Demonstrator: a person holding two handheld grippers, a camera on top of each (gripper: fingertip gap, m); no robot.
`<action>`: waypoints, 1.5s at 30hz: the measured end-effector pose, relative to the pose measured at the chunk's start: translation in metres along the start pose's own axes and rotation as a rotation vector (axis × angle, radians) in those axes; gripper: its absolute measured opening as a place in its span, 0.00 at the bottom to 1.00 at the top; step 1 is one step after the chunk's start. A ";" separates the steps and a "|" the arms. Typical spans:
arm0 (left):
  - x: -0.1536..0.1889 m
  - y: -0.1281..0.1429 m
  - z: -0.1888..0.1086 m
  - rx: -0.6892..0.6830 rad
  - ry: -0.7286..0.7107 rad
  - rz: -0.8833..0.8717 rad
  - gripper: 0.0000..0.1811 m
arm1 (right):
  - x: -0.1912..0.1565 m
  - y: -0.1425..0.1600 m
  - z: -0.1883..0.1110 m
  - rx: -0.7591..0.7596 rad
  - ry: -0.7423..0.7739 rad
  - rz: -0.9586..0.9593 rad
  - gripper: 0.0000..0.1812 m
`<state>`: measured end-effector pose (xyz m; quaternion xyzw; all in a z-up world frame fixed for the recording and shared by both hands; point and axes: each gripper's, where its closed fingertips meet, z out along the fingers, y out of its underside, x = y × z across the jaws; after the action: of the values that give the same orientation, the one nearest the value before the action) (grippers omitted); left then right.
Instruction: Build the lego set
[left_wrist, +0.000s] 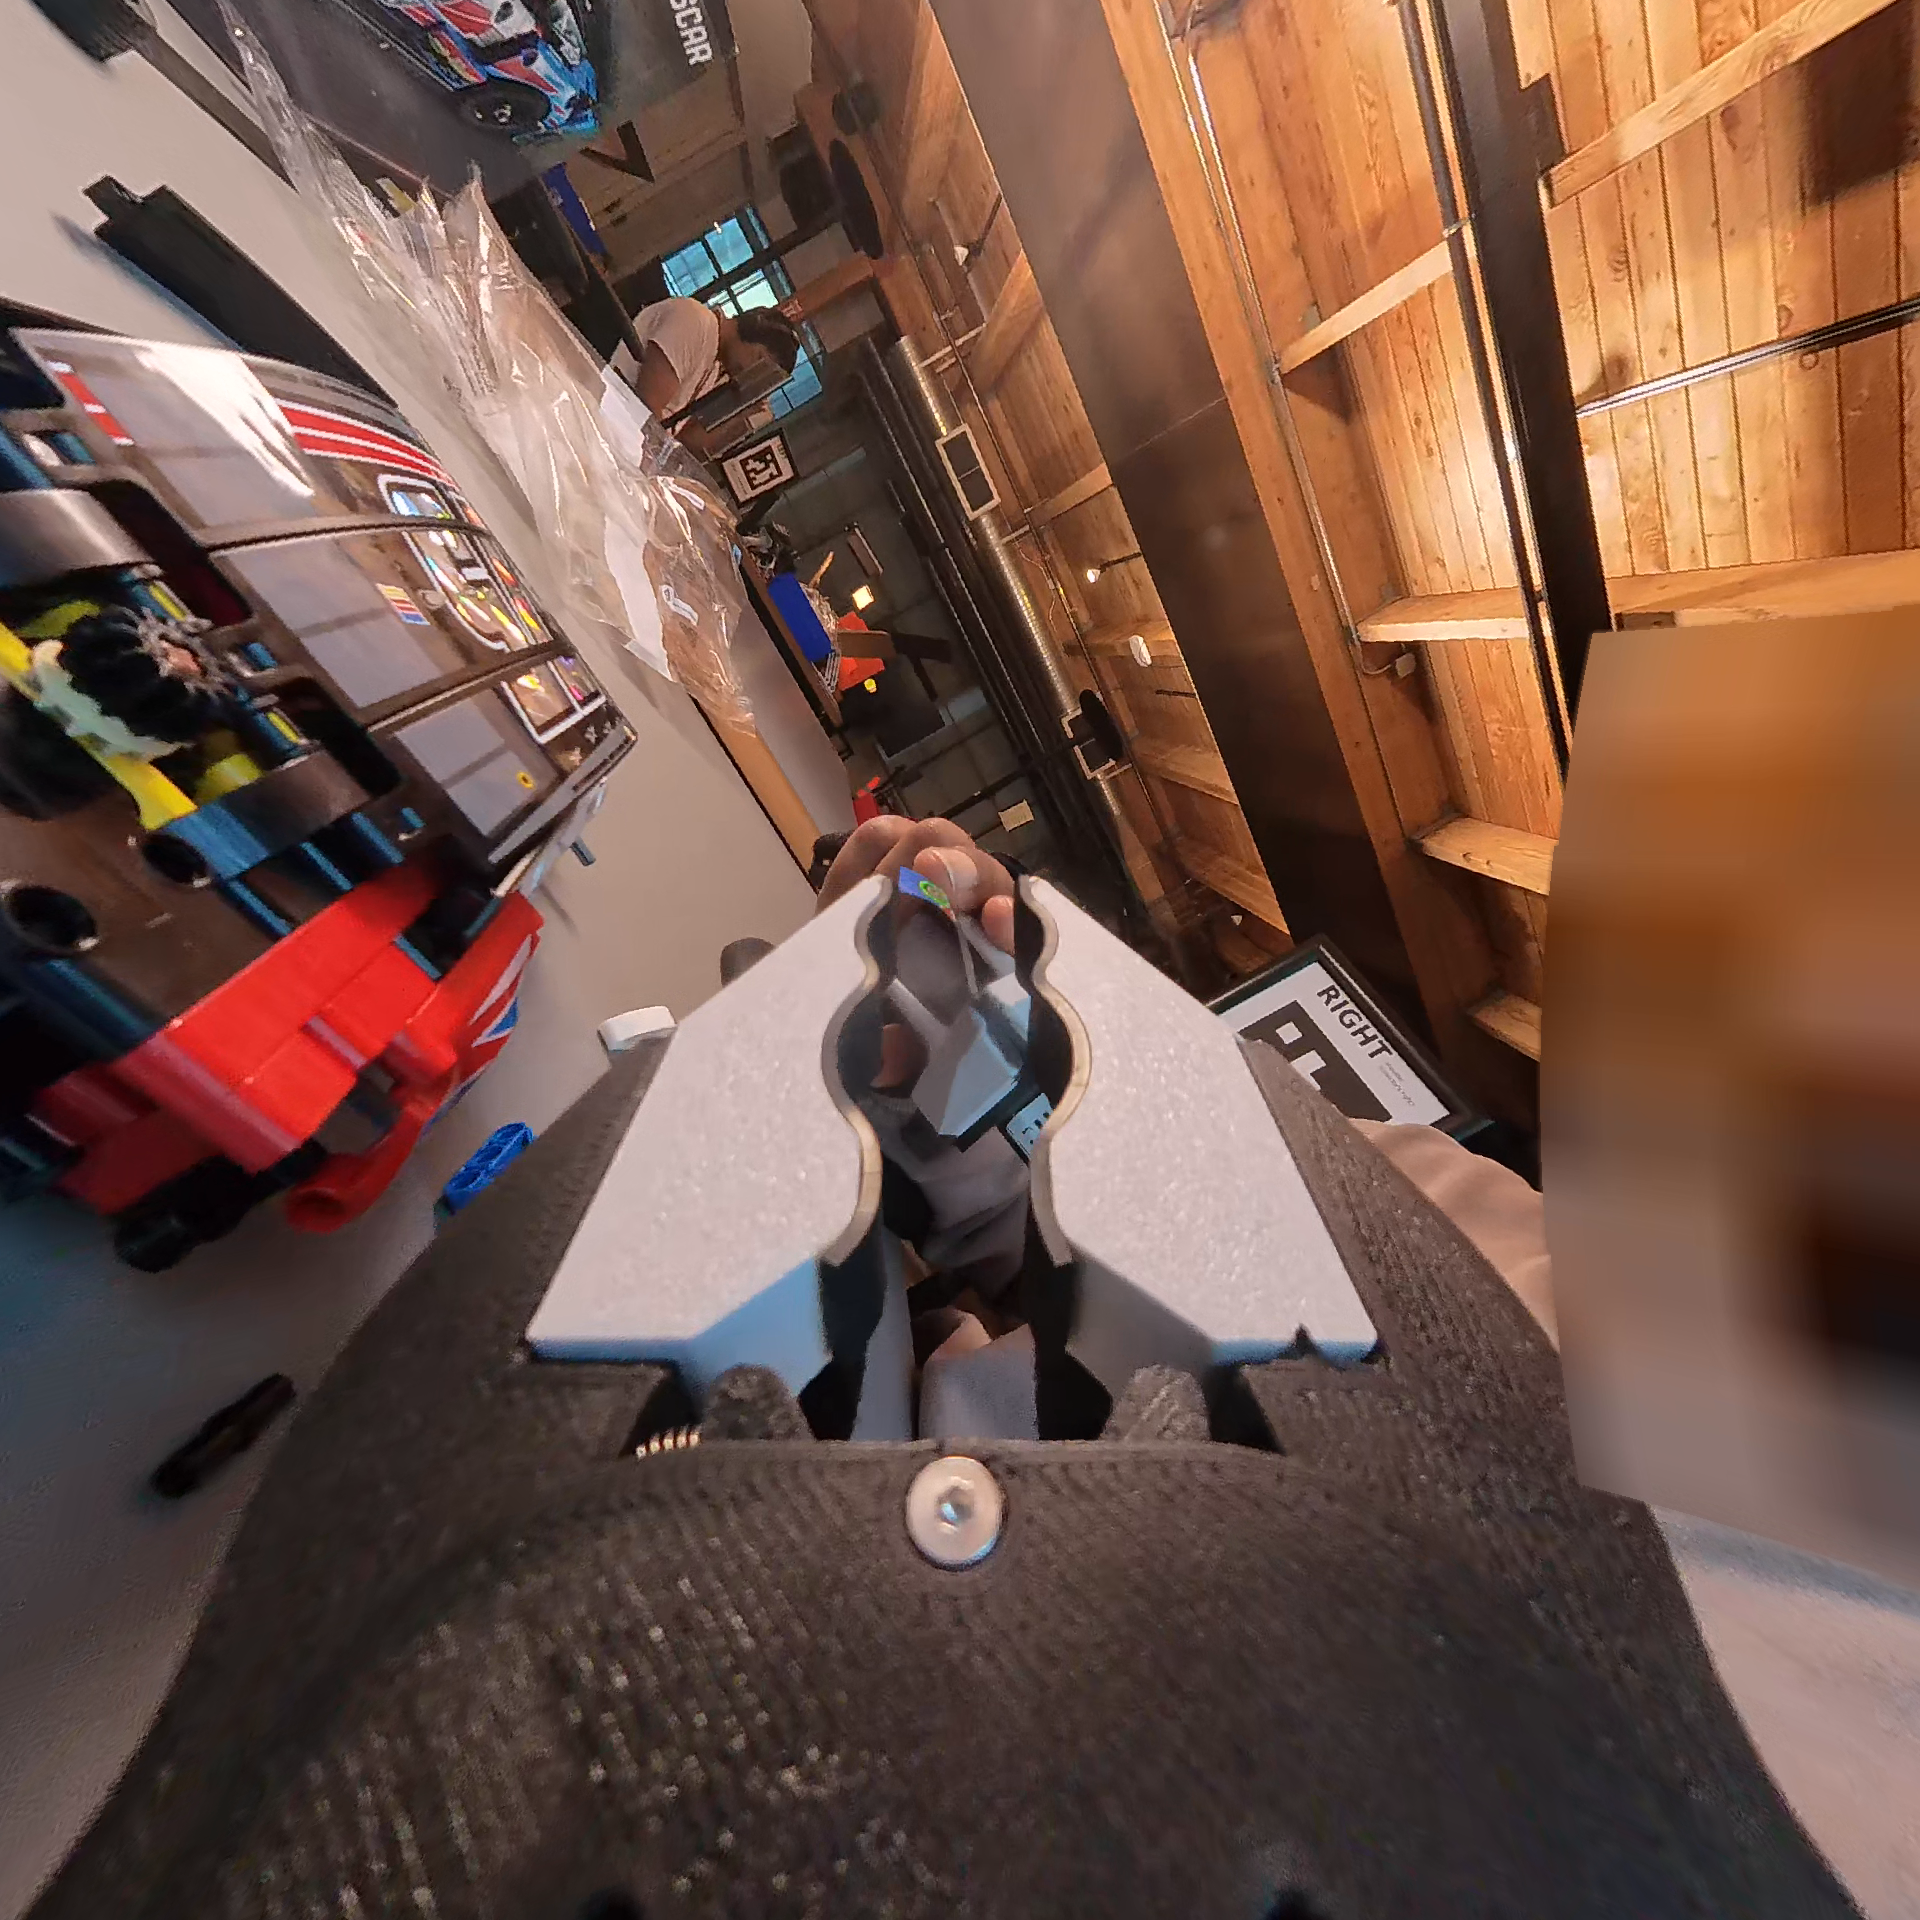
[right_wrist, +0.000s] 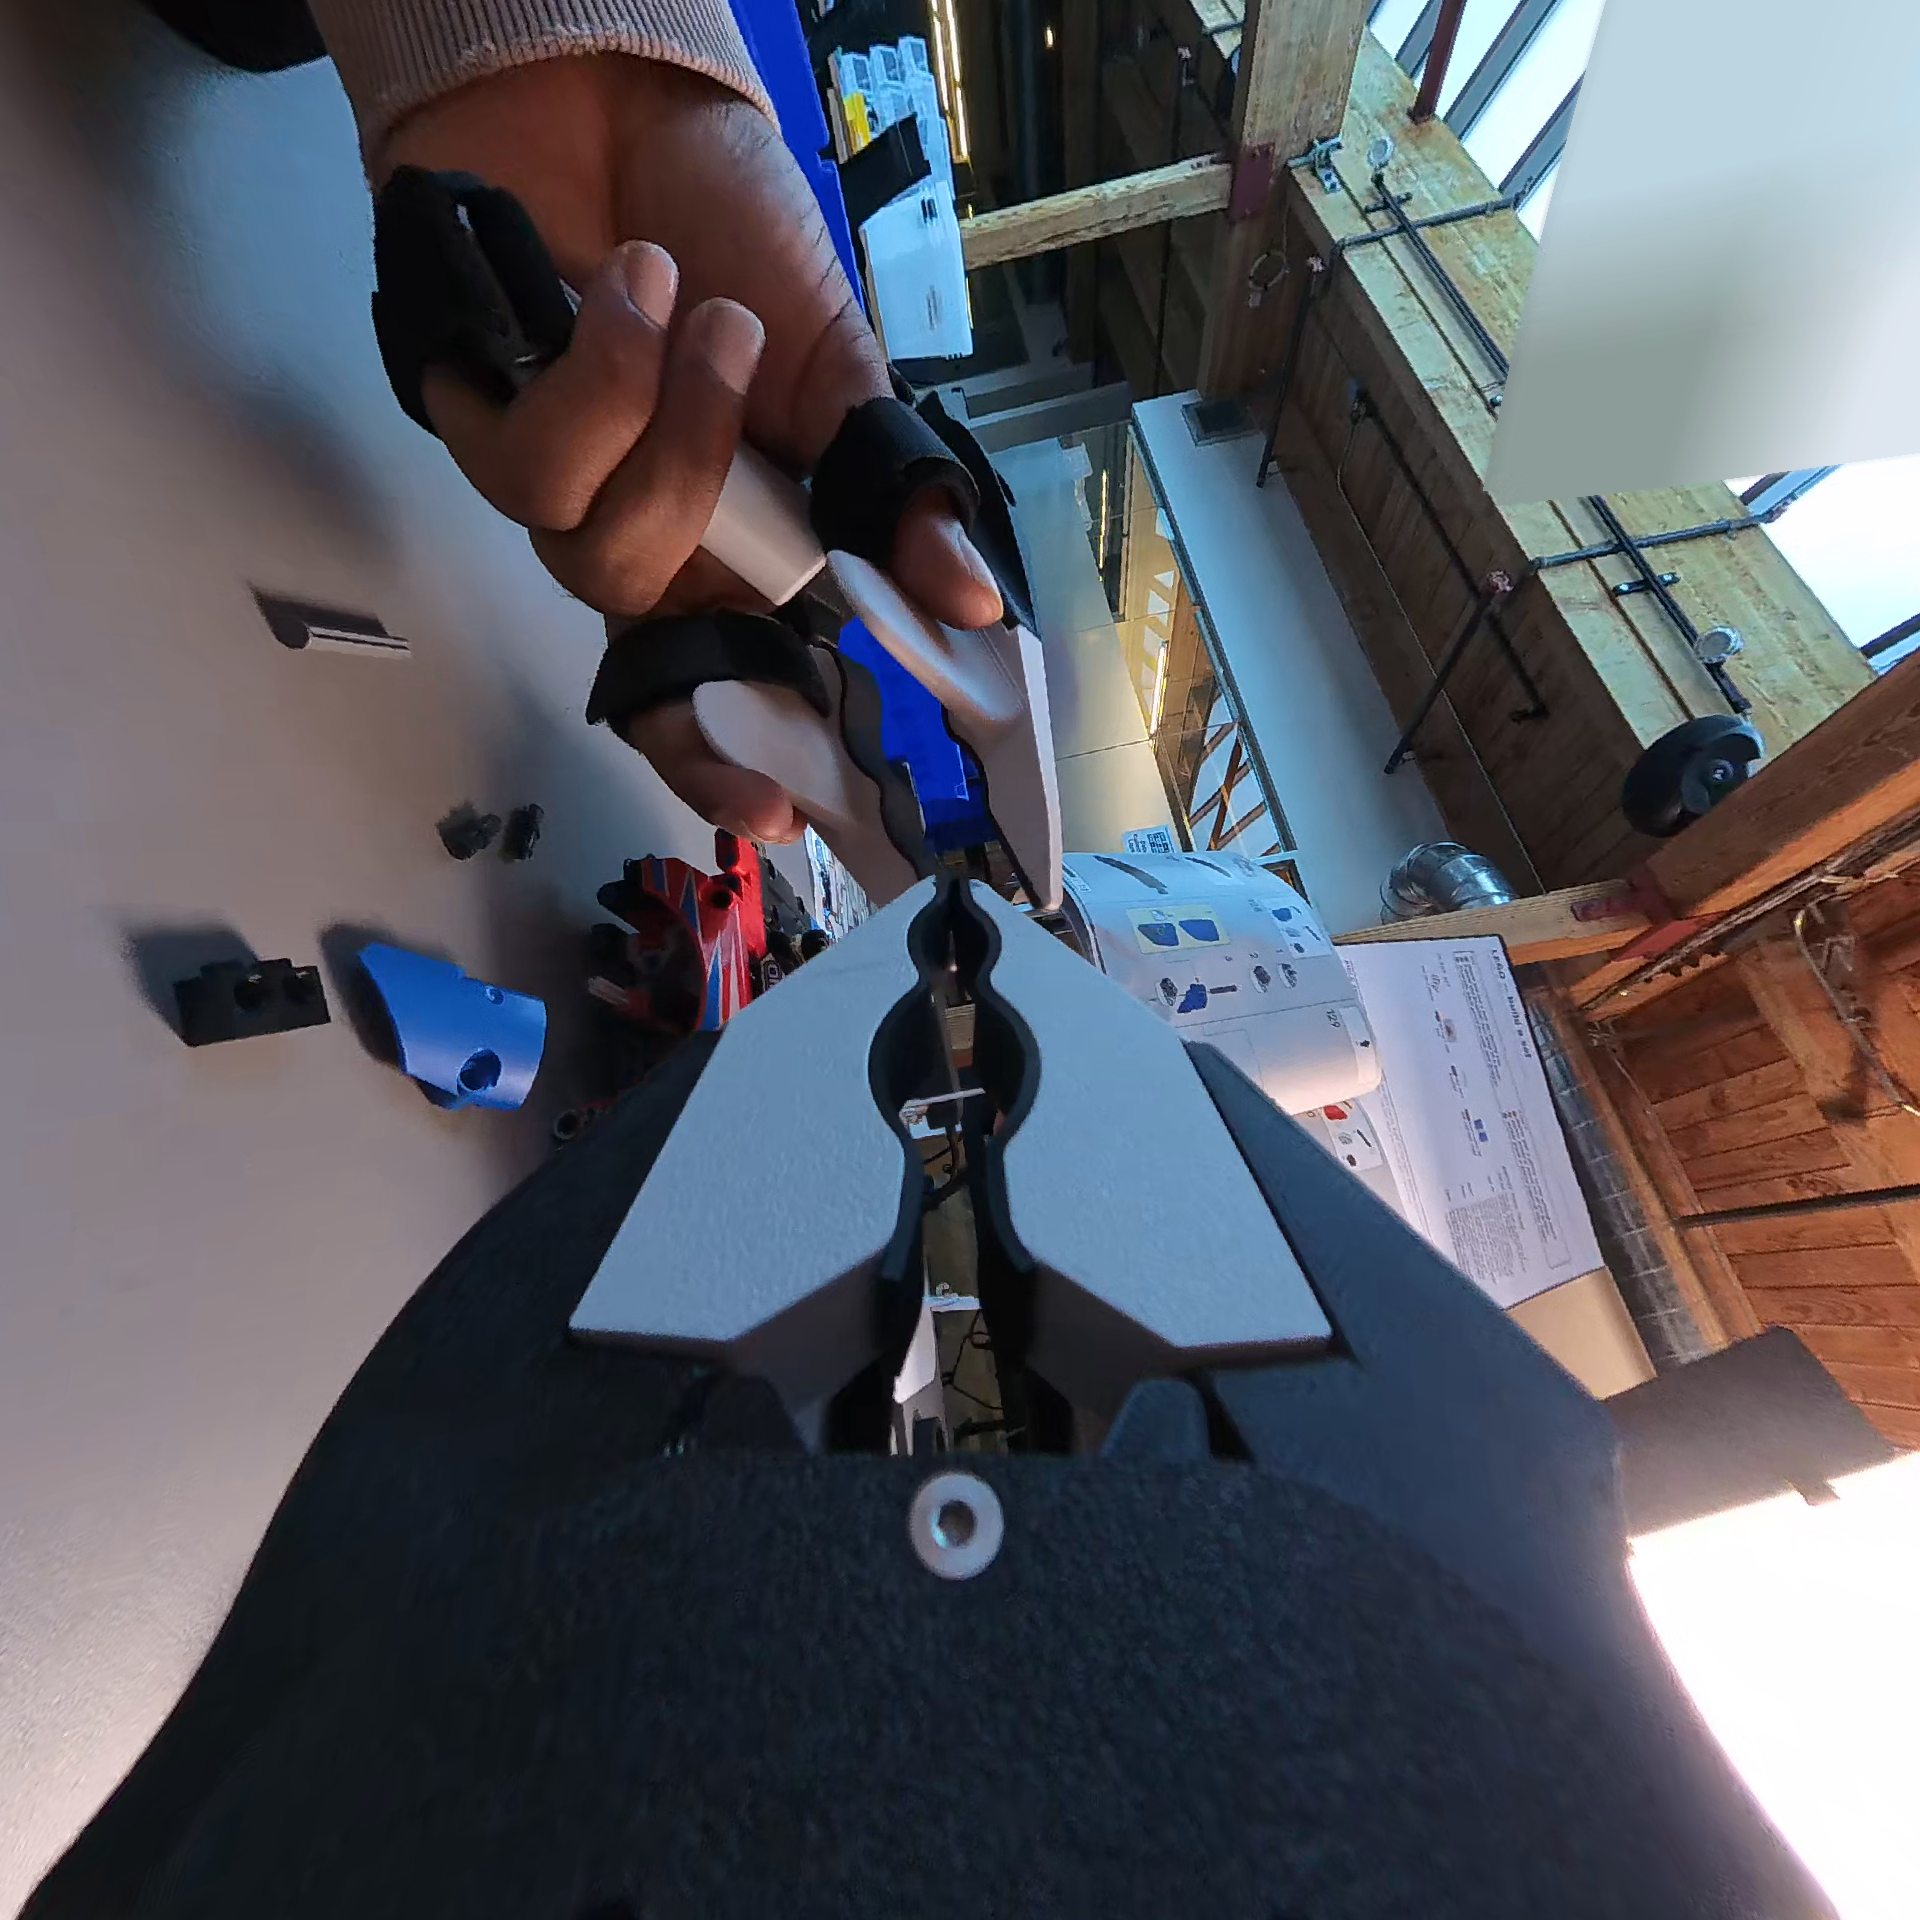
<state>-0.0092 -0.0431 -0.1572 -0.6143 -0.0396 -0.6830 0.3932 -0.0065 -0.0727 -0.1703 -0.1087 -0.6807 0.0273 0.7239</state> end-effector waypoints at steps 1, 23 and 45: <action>0.000 0.000 0.000 0.000 0.001 -0.002 0.10 | -0.001 -0.001 0.000 0.002 -0.004 0.000 0.00; -0.003 -0.002 -0.002 0.006 -0.039 0.054 0.00 | -0.012 0.003 0.001 -0.011 -0.065 0.050 0.00; 0.013 0.011 0.002 -0.097 -0.081 0.431 0.00 | 0.023 0.014 -0.011 0.217 -0.443 1.583 0.03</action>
<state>-0.0005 -0.0559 -0.1499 -0.6537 0.1097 -0.5591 0.4980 0.0076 -0.0558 -0.1513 -0.4774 -0.5233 0.6152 0.3462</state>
